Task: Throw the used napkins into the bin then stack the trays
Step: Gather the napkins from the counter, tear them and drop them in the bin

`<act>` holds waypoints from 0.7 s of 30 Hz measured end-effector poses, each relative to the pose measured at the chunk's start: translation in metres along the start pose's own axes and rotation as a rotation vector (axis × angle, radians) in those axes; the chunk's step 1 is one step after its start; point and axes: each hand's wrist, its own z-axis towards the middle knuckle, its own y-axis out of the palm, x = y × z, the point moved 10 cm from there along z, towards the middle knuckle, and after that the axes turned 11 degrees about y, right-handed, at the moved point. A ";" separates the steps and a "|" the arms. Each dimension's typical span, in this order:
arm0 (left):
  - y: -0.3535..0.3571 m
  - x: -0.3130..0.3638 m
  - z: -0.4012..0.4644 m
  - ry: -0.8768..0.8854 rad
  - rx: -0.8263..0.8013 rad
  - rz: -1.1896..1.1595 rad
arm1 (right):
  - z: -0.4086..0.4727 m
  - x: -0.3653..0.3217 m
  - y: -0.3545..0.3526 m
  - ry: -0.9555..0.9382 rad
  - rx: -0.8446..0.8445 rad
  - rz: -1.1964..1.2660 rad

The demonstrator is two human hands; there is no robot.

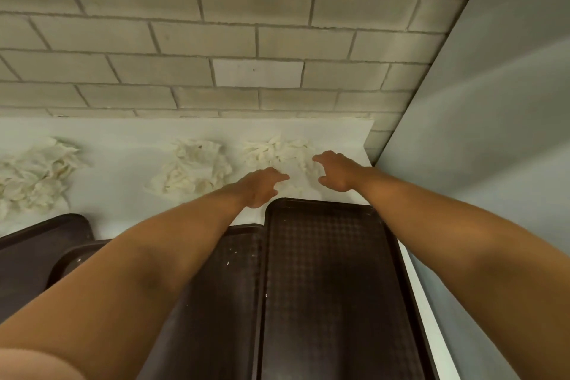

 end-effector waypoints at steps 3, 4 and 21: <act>0.005 -0.005 0.003 -0.040 -0.031 0.119 | 0.009 -0.003 0.010 -0.019 0.009 -0.001; 0.004 -0.006 0.003 -0.054 -0.030 0.153 | 0.012 -0.004 0.012 -0.021 0.018 -0.001; -0.028 -0.058 -0.036 -0.293 0.218 0.315 | 0.038 -0.018 0.024 -0.050 0.178 0.078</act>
